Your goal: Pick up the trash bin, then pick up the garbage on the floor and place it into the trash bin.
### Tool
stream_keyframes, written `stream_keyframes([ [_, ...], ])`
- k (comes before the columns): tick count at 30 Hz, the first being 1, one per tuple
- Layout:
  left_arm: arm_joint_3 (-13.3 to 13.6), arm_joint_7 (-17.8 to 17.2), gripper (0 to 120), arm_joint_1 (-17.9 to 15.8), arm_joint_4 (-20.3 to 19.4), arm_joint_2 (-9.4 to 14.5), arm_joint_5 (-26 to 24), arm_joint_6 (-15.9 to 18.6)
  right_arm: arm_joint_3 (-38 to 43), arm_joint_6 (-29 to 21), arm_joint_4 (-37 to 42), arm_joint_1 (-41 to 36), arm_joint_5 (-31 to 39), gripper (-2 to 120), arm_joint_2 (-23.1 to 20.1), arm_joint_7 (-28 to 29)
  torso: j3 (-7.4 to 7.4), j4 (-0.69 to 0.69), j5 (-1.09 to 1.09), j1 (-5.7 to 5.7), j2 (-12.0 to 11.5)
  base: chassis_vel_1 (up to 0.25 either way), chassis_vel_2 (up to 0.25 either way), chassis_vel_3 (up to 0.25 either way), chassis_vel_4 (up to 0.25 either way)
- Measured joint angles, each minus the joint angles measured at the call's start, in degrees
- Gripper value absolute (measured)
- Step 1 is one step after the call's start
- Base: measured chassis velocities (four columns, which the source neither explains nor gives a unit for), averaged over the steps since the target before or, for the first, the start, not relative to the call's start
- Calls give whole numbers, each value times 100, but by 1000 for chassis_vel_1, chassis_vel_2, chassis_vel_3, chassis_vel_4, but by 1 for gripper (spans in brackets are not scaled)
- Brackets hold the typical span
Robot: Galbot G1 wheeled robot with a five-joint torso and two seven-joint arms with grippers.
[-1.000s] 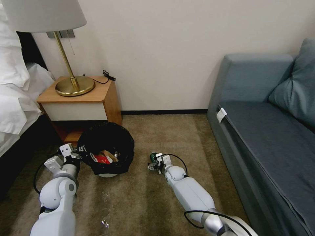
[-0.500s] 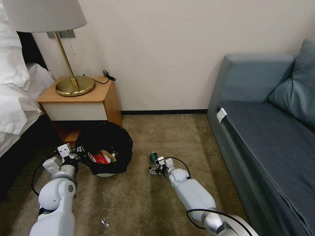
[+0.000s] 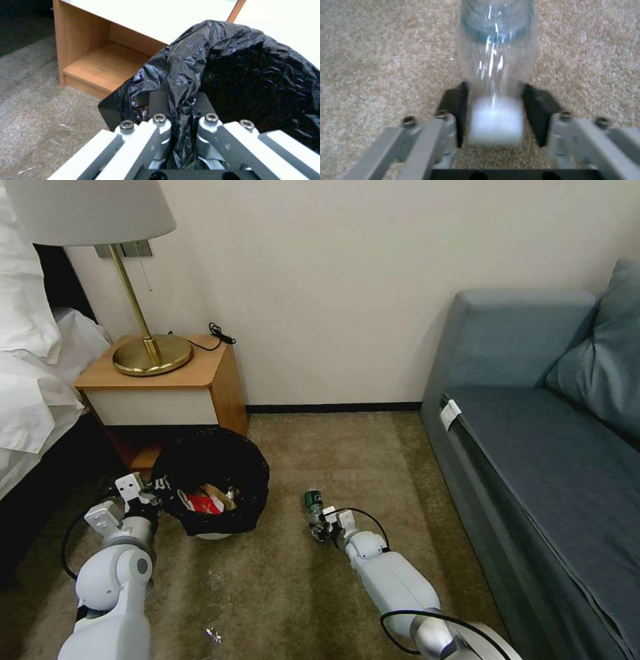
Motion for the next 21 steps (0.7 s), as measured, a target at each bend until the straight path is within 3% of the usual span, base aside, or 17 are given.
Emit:
stream_keyframes([
  [3, -10, 1, 4, 1, -8, 2, -2, 1, 9, 40, -14, 10, -20, 28, 8, 11, 0, 0, 0, 0, 0, 0, 0, 0, 0],
  [21, -10, 4, 4, -47, 53, 44, -4, 9, 147, 328, 121, 59, 124, 28, -78, 239, 0, 0, 0, 0, 0, 0, 0, 0, 0],
])
